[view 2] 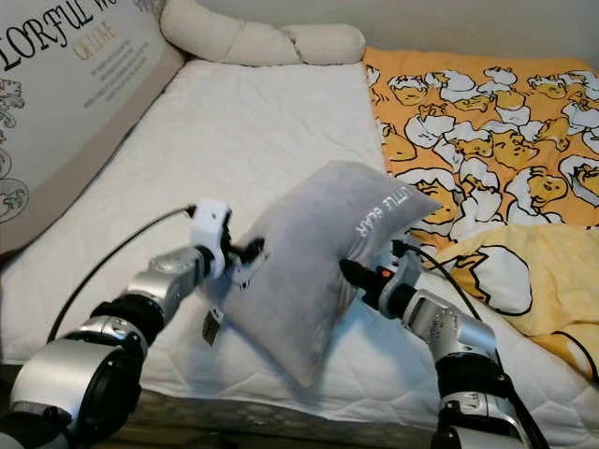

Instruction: Clean up the room

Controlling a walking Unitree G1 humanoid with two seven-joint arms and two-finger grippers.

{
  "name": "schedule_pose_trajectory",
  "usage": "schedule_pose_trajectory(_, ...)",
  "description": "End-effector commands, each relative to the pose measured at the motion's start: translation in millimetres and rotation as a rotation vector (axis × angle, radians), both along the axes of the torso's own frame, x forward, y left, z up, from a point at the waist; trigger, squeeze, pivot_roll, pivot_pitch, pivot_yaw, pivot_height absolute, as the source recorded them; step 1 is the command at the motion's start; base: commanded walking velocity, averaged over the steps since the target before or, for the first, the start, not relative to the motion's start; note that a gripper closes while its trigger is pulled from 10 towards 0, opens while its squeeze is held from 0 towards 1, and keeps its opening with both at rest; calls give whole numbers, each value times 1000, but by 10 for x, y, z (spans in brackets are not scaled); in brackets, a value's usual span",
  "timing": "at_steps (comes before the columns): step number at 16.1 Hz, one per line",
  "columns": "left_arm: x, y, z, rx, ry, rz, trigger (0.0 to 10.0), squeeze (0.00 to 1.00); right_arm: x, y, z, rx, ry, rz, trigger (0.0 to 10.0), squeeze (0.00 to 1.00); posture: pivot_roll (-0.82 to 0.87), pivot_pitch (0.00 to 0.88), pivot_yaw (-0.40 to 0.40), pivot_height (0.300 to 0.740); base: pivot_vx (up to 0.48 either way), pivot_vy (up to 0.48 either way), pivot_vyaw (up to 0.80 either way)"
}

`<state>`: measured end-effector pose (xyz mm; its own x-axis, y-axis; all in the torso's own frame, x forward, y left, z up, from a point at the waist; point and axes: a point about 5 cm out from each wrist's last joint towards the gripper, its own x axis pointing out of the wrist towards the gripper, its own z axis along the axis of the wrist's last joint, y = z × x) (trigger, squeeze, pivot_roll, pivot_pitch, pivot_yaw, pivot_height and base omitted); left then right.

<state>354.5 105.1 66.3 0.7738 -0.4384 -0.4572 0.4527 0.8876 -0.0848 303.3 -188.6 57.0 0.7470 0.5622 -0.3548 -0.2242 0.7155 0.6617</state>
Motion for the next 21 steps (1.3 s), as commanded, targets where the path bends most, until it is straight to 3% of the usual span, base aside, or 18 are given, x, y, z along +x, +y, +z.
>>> schedule_pose_trajectory(1,-175,-152,-192,-28,117,-140,10000,1000,29,111,63,21,-36,48,0,0,-106,0,59,740,0,0,0)
schedule_pose_trajectory(2,-237,-210,-211,-117,170,-234,10000,1000,55,152,59,11,-33,51,0,0,-100,0,56,740,0,0,0)
schedule_pose_trajectory(4,-276,-195,-190,-222,236,-318,10000,1000,91,190,56,-13,-38,59,0,0,-89,0,56,740,0,0,0)
schedule_pose_trajectory(7,-292,33,51,-437,237,-539,10000,1000,165,216,121,1,-58,62,0,0,-50,0,34,740,0,0,0)
schedule_pose_trajectory(9,-321,100,133,-503,236,-581,10000,1000,178,181,108,-11,-51,51,0,0,-38,0,27,740,0,0,0)
schedule_pose_trajectory(11,-365,167,200,-503,204,-619,10000,1000,205,66,54,-53,-10,-2,0,0,-26,0,15,740,0,0,0)
schedule_pose_trajectory(12,-343,183,212,-485,175,-607,10000,1000,205,39,45,-65,-5,-6,0,0,-26,0,15,740,0,0,0)
schedule_pose_trajectory(15,-103,352,304,-461,55,-376,10000,1000,139,-72,-41,-152,21,33,0,0,-28,0,8,740,0,0,0)
schedule_pose_trajectory(16,-5,415,370,-512,20,-237,10000,1000,78,-132,-112,-186,44,51,0,0,-28,0,6,740,0,0,0)
schedule_pose_trajectory(17,34,405,393,-580,10,-156,10000,1000,38,-168,-161,-199,62,51,0,0,-29,0,6,740,0,0,0)
schedule_pose_trajectory(18,34,379,367,-585,14,-125,10000,1000,30,-178,-179,-208,66,48,0,0,-40,0,11,740,0,0,0)
schedule_pose_trajectory(19,25,345,315,-563,22,-101,10000,1000,28,-186,-191,-213,69,40,0,0,-40,0,11,740,0,0,0)
schedule_pose_trajectory(21,-42,242,66,-421,66,-12,10000,1000,20,-185,-207,-197,73,29,0,0,-62,0,20,740,0,0,0)
